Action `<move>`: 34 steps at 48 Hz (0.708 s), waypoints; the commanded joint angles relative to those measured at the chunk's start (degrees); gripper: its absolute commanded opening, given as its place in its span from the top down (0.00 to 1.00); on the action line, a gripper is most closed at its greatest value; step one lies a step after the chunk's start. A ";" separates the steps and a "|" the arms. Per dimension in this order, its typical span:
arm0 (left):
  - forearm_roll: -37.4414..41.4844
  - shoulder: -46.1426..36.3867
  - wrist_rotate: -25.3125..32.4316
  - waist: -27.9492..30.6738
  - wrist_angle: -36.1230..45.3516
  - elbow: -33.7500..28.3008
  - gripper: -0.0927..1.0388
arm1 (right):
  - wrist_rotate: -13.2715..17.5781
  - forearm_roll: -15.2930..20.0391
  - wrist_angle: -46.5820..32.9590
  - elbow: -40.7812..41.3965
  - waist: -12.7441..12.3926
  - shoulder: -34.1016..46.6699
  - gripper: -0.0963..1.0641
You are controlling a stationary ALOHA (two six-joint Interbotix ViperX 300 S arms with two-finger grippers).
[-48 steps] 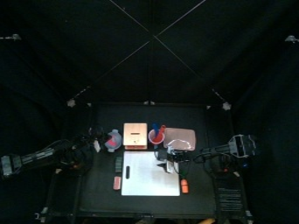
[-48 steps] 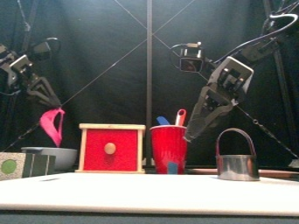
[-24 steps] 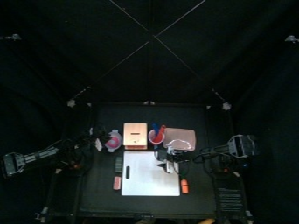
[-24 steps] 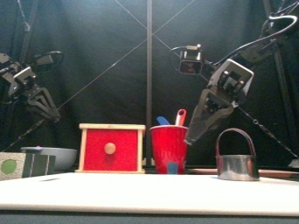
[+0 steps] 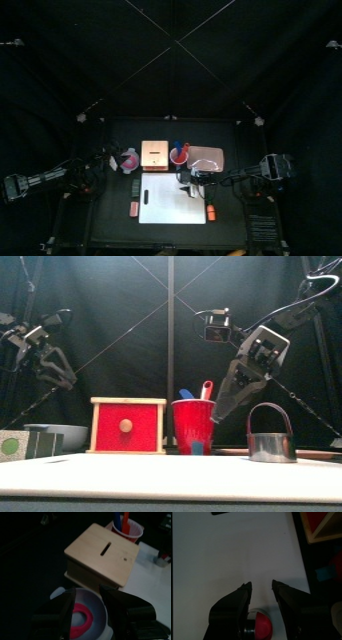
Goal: Get the cutter from the drawer then cut the dough then place the extra dough in the bowl
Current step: Place the extra dough in the bowl
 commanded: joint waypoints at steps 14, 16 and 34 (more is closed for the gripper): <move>7.12 3.16 0.09 -19.42 -24.43 1.58 0.22 | 0.09 -3.60 -12.13 -1.58 -1.05 -2.90 0.26; 9.84 4.66 0.00 -20.74 -27.16 1.93 0.22 | 0.09 -3.78 -14.24 -1.49 -1.32 -2.99 0.26; 15.03 23.73 -0.18 -23.47 -38.23 -1.58 0.22 | -0.35 -4.48 -32.78 0.35 -4.57 -2.37 0.26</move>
